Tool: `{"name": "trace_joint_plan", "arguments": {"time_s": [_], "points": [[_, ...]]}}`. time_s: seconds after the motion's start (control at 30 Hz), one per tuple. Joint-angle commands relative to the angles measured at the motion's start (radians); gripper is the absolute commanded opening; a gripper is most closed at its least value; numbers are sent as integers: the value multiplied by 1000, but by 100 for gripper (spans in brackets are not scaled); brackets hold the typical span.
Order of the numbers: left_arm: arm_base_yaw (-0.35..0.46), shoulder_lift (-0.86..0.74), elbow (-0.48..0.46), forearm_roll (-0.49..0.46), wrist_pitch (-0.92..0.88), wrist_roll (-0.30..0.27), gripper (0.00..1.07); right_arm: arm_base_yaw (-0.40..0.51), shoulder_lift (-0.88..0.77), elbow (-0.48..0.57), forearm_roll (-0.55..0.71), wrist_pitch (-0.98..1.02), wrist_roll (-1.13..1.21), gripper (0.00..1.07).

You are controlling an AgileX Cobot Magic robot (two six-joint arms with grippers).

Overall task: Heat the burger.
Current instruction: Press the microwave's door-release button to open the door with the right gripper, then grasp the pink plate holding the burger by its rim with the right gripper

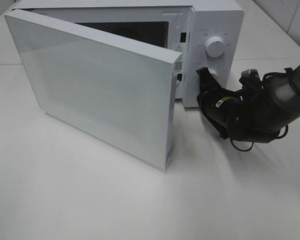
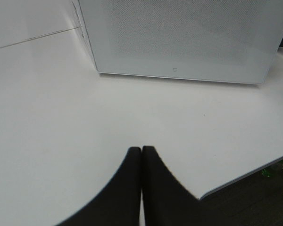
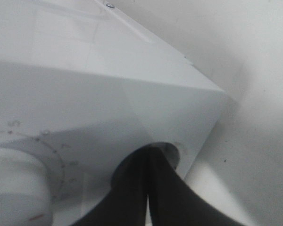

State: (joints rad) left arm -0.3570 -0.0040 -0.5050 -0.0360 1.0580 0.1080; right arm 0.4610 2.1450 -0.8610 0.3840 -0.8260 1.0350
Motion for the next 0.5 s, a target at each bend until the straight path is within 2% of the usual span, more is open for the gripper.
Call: {"name": "trace_joint_plan", "arguments": {"time_s": [0.03,0.17,0.23,0.33,0.4,0.5], "points": [[6,-22,2,-4,-16,-3,0,-8,-26,-52,-50,-121,-9,0],[6,-22,2,-4,-16,-3,0,-8,-52,-23,-52,-69,-19,0],[6,-22,2,-4,-16,-3,0,-8,-88,42,-53,-61,-23,0],[6,-22,2,-4,-16,-3,0,-8,-99,63,-60,-61,-23,0],[6,-22,2,-4,-16,-3,0,-8,-134,143,-104,-63,-28,0],[6,-22,2,-4,-16,-3,0,-8,-156,194,-127,-64,-36,0]]}}
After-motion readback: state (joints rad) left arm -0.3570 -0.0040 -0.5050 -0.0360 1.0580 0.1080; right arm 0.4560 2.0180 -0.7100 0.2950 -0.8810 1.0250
